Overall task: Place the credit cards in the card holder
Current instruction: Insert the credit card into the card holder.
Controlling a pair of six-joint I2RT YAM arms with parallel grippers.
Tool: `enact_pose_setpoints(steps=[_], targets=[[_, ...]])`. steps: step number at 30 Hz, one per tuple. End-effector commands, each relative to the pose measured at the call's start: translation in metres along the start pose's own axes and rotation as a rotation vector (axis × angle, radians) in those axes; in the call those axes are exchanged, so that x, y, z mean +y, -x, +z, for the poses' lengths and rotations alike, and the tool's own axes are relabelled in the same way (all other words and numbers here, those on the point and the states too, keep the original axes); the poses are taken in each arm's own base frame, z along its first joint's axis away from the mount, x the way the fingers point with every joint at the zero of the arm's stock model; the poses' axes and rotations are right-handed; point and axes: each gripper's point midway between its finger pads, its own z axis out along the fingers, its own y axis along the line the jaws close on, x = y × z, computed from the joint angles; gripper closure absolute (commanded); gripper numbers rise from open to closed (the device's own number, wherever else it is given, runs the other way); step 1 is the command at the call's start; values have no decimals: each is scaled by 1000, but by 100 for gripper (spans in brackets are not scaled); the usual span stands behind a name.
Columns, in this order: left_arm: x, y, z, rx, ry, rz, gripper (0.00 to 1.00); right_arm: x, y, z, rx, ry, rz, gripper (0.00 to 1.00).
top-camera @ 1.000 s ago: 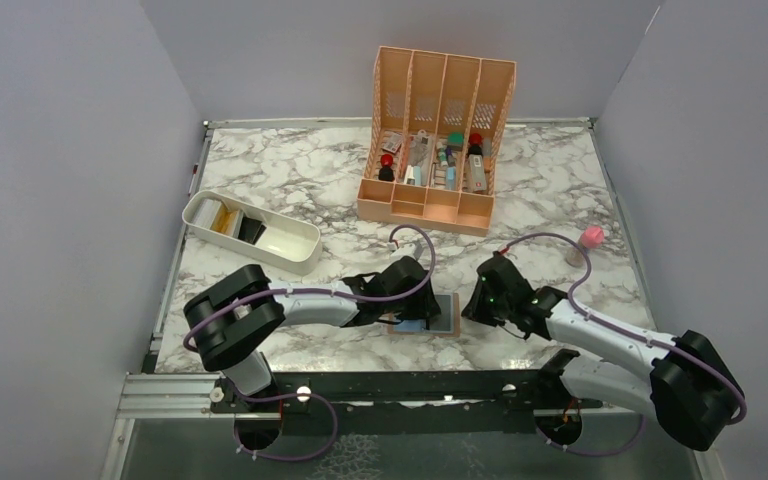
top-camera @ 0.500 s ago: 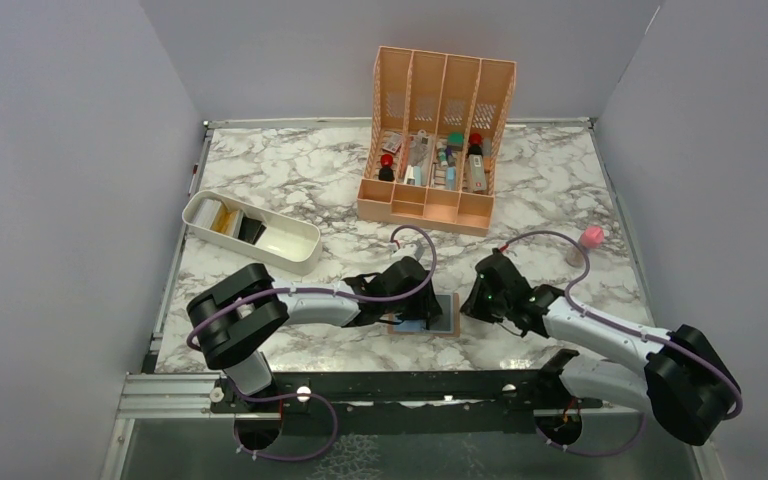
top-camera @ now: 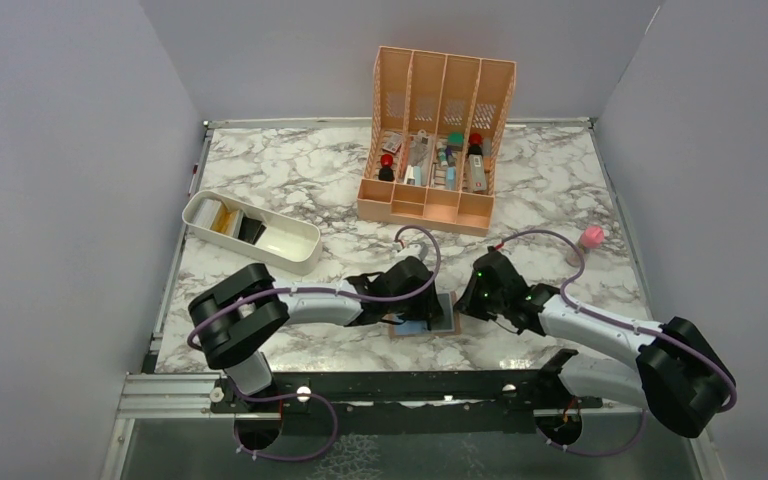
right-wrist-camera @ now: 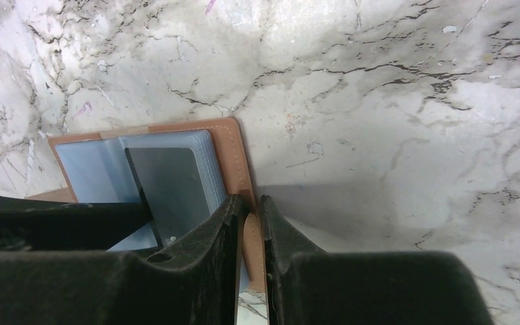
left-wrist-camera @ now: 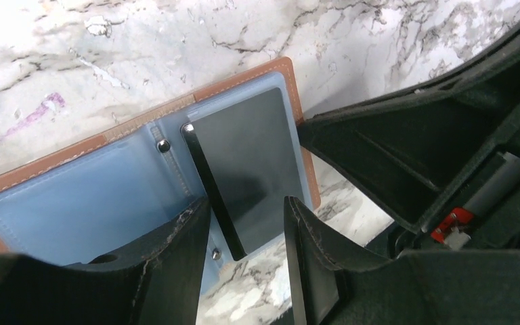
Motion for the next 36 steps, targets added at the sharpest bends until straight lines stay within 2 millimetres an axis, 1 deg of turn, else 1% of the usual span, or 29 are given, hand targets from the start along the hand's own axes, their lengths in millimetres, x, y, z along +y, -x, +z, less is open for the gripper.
enact_pose_setpoints(steps=[1,3,6,8,12,16,19,22,26,30,32,36], targets=[[-10,23,-24,-56,-12,47,52,-18,-20,0,64,-38,-25,78],[-8,32,-35,-78,-2,62,50,-14,-19,-4,56,-5,-40,77],[2,41,-50,-97,30,73,48,-6,-15,-9,33,45,-56,75],[15,46,-59,-104,75,81,48,0,-13,-12,29,79,-74,72],[52,49,-76,-98,169,75,46,10,-14,-17,31,137,-92,67],[78,54,-92,-116,180,27,45,14,-18,-18,44,176,-95,62],[92,55,-100,-129,191,14,41,22,-22,-18,61,227,-96,54],[103,53,-102,-129,196,3,38,27,-23,-18,71,253,-91,44],[106,48,-99,-102,167,10,35,36,-23,-20,82,286,-84,35],[107,46,-96,-95,134,23,34,38,-25,-17,87,300,-60,26],[109,45,-95,-97,132,25,34,37,-27,-14,97,295,-62,25],[107,41,-91,-82,98,9,35,32,-27,-10,100,262,-67,25]])
